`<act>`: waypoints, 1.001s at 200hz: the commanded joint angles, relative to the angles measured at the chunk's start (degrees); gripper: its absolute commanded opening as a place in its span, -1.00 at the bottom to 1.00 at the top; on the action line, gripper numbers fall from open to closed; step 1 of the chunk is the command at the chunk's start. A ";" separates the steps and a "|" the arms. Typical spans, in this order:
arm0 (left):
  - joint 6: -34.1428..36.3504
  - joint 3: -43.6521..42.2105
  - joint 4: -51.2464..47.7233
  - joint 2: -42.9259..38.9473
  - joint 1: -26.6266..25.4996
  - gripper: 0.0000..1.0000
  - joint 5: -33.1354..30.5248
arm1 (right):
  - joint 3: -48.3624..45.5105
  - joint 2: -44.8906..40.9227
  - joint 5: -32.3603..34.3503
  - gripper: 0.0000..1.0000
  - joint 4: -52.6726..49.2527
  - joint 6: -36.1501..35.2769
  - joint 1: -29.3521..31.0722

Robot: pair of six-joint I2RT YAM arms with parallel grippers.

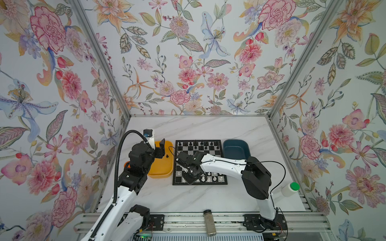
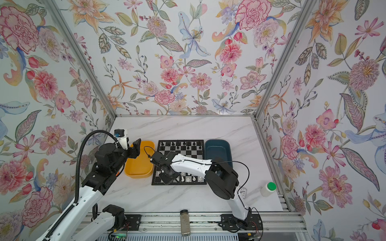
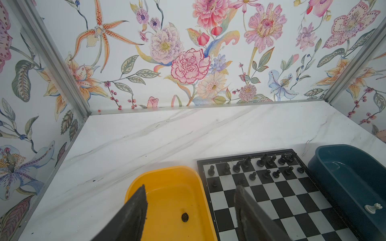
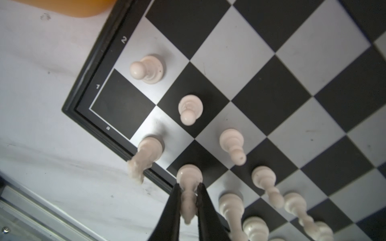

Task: Set up the chess pieces on the board
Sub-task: 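Lower the white piece onto its empty nearest-rank square with the right gripper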

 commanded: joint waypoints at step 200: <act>0.06 -0.85 0.25 -0.72 -0.51 0.35 -0.78 | 0.98 -2.20 -0.49 -0.43 -1.41 -0.03 -0.33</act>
